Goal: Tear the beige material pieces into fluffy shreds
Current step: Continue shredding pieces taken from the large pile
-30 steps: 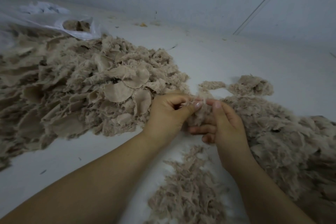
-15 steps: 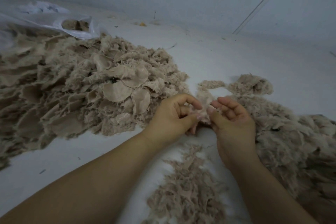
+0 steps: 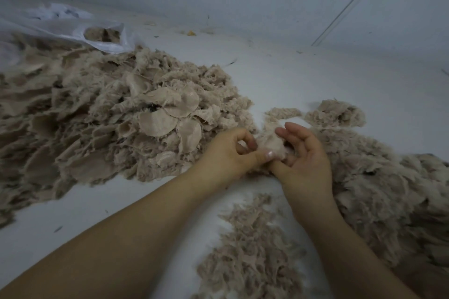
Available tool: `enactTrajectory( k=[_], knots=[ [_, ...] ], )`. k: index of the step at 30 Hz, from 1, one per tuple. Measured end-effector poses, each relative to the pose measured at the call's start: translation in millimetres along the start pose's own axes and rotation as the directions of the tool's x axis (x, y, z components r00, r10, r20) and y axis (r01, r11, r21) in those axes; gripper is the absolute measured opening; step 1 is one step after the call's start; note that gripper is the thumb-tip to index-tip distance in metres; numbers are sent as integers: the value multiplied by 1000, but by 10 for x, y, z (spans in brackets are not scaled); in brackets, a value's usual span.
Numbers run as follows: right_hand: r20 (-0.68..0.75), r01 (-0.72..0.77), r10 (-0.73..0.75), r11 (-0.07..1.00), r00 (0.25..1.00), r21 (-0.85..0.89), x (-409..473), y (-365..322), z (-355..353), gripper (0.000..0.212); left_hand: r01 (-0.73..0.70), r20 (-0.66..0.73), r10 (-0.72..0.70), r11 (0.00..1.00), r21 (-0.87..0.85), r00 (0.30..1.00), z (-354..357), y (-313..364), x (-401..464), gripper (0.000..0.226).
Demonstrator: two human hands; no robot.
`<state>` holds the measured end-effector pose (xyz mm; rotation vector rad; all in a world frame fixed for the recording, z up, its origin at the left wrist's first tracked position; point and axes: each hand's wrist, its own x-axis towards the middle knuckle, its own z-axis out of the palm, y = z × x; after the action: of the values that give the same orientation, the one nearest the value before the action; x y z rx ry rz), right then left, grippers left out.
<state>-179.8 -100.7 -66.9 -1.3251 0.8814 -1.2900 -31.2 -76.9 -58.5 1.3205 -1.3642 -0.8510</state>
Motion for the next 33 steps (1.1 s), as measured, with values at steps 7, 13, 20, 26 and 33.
enactTrajectory(
  k=[7, 13, 20, 26, 33],
  knots=[
    [-39, -80, 83, 995, 996, 58, -1, 17, -22, 40, 119, 139, -105, 988, -97, 985, -38, 5, -21, 37],
    [-89, -71, 70, 997, 994, -6, -17, -14, 1, 29, 212, 164, -179, 953, -215, 970, -105, 34, 14, 48],
    [-159, -66, 75, 996, 984, 63, -23, -16, -30, 15, 222, 386, -194, 975, -28, 902, -185, 48, 40, 43],
    [-149, -60, 73, 994, 986, 88, -5, 11, -38, 15, 210, 266, -115, 908, -363, 957, -170, 5, 62, 33],
    [-292, 24, 0, 997, 956, 79, 30, 42, -53, 16, -79, -278, 60, 995, -55, 959, -91, -24, 124, 45]
  ],
)
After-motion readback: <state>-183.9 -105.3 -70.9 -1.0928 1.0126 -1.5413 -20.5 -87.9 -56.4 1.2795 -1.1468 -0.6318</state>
